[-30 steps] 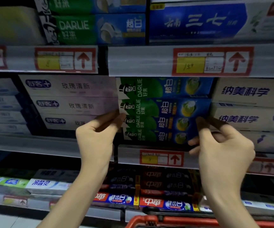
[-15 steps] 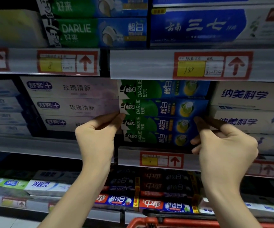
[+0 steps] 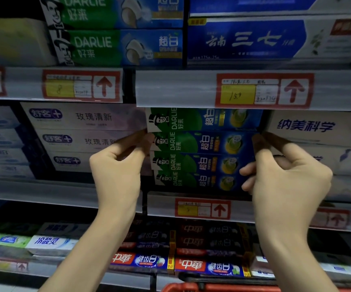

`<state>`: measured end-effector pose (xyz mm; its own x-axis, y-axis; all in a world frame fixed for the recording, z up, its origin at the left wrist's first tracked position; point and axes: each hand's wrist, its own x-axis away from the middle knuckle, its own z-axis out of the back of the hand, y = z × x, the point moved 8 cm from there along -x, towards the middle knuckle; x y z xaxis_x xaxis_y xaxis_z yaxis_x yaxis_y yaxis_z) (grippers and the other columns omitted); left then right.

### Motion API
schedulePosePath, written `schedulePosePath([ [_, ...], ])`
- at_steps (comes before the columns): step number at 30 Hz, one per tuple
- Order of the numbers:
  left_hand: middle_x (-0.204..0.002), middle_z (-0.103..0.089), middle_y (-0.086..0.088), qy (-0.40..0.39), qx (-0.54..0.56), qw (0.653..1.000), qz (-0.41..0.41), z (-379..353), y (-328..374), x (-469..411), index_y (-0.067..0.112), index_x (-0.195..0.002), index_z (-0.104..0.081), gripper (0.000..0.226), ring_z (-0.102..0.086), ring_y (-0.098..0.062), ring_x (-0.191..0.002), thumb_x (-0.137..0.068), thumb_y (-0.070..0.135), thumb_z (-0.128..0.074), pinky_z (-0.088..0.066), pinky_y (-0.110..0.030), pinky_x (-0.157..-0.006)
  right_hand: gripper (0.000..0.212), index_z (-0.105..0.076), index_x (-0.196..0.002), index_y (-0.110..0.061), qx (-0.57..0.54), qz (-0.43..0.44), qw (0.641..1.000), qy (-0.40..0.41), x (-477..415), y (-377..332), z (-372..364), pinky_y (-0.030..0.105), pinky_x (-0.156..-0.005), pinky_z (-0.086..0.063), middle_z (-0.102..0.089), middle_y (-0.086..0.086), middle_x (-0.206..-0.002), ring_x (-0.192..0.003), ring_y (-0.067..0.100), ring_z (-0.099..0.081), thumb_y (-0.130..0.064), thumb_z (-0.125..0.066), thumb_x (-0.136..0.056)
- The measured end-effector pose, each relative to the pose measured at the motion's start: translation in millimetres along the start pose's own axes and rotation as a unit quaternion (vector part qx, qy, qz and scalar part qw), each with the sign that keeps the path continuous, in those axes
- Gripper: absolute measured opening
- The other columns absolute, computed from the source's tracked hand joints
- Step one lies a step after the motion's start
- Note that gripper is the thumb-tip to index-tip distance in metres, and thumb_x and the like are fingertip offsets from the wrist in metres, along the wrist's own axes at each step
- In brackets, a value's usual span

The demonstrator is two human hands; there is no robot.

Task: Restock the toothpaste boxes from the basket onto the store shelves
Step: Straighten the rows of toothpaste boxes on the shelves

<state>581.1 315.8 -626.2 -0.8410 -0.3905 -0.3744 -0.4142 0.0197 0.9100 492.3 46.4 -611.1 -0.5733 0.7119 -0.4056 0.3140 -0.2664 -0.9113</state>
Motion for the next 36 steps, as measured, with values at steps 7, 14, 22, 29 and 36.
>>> schedulePosePath([
  [7, -0.084, -0.078, 0.018, 0.014, 0.022, 1.000, 0.003, 1, -3, -1, 0.025, -0.095, -0.080, 0.015, -0.072, 0.004, -0.085, -0.083, 0.017, -0.084, -0.051, -0.009, -0.077, 0.023, -0.071, -0.072, -0.024, -0.029, -0.019, 0.999, 0.008, -8, 9, 0, 0.030, -0.048, -0.043, -0.068, 0.005, -0.054, -0.039, 0.024, -0.057, -0.021, -0.073, -0.095],
  [14, -0.081, -0.078, 0.017, 0.021, 0.039, 0.999, 0.009, 1, -3, -2, 0.024, -0.091, -0.080, 0.015, -0.072, 0.004, -0.083, -0.085, 0.011, -0.082, -0.052, -0.010, -0.076, 0.024, -0.071, -0.070, -0.019, -0.023, -0.032, 0.999, 0.013, -14, 13, 2, 0.029, -0.045, -0.045, -0.066, 0.005, -0.052, -0.039, 0.020, -0.058, -0.011, -0.071, -0.093],
  [22, -0.080, -0.080, 0.010, 0.027, 0.058, 0.998, 0.023, 0, -3, -3, 0.024, -0.086, -0.081, 0.019, -0.072, -0.001, -0.079, -0.083, 0.005, -0.083, -0.052, -0.012, -0.076, 0.023, -0.069, -0.070, -0.017, -0.043, -0.039, 0.998, 0.004, -16, 11, 2, 0.029, -0.043, -0.044, -0.067, 0.008, -0.053, -0.040, 0.020, -0.058, -0.012, -0.073, -0.092],
  [29, -0.087, -0.081, 0.009, 0.027, 0.064, 0.997, 0.023, -1, -4, -3, 0.021, -0.092, -0.081, 0.017, -0.073, -0.003, -0.085, -0.087, 0.005, -0.079, -0.053, -0.013, -0.078, 0.024, -0.071, -0.073, -0.025, -0.047, -0.018, 0.999, -0.006, -14, 8, -2, 0.028, -0.040, -0.040, -0.066, 0.010, -0.053, -0.038, 0.022, -0.056, -0.013, -0.073, -0.093],
  [36, -0.084, -0.080, 0.012, 0.023, 0.042, 0.999, 0.021, -3, 1, -4, 0.020, -0.091, -0.081, 0.022, -0.073, 0.000, -0.083, -0.087, -0.001, -0.075, -0.052, -0.010, -0.076, 0.023, -0.072, -0.072, -0.027, -0.040, -0.013, 0.999, 0.006, -18, 12, -1, 0.026, -0.040, -0.040, -0.066, 0.008, -0.054, -0.038, 0.023, -0.055, -0.015, -0.075, -0.092],
])
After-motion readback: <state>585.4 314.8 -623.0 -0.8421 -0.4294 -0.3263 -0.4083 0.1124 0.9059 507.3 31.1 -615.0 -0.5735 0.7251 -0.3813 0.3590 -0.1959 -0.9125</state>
